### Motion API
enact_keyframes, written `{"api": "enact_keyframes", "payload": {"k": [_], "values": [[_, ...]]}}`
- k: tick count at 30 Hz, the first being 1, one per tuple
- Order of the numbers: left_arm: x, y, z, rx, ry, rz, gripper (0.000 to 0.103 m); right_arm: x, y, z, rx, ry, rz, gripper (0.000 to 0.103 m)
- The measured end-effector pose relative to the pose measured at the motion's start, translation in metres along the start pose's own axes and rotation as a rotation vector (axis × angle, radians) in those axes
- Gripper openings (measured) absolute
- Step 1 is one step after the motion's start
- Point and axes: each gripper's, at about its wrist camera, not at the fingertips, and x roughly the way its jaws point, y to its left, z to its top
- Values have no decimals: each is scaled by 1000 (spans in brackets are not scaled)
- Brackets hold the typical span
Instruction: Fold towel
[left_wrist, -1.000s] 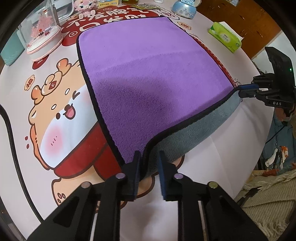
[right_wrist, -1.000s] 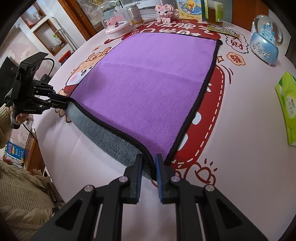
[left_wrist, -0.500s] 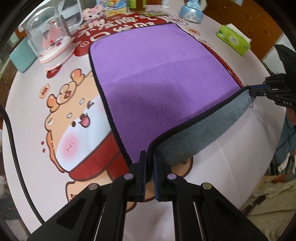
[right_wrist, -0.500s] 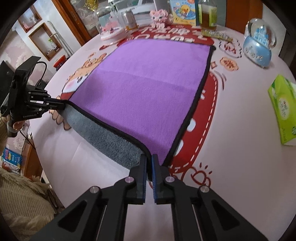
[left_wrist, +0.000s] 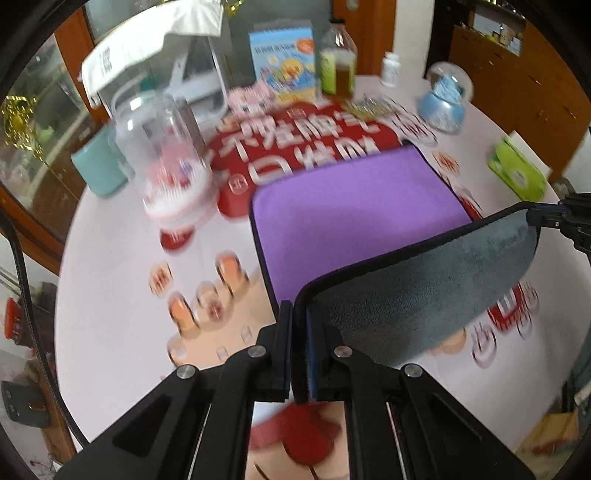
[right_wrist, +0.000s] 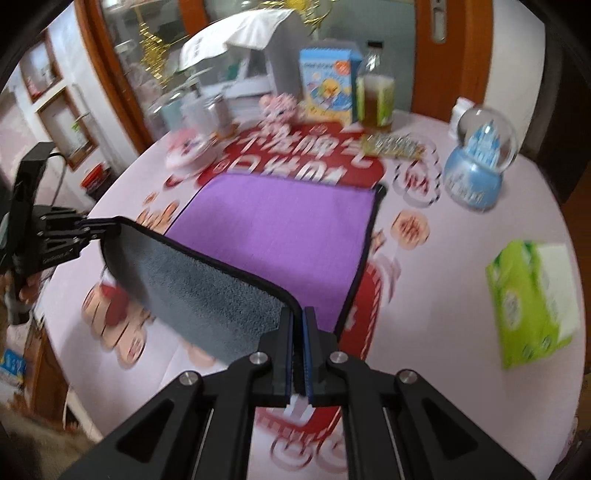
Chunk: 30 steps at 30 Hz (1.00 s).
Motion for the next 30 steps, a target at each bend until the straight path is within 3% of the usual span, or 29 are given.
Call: {"api": "enact_keyframes", "payload": {"k": [5, 13, 21, 30], "values": [[28, 1, 43, 3, -37, 82, 5, 24, -19, 45, 28, -23, -66, 4], [101, 12, 90, -21, -10, 147, 5, 83, -45, 96, 102, -15, -121, 4], [151, 17, 108, -65, 46, 160, 5, 132, -61, 114, 149, 41, -148, 4], [174, 12, 115, -55, 65, 190, 11, 160, -68, 118, 159, 103, -185, 6]]}}
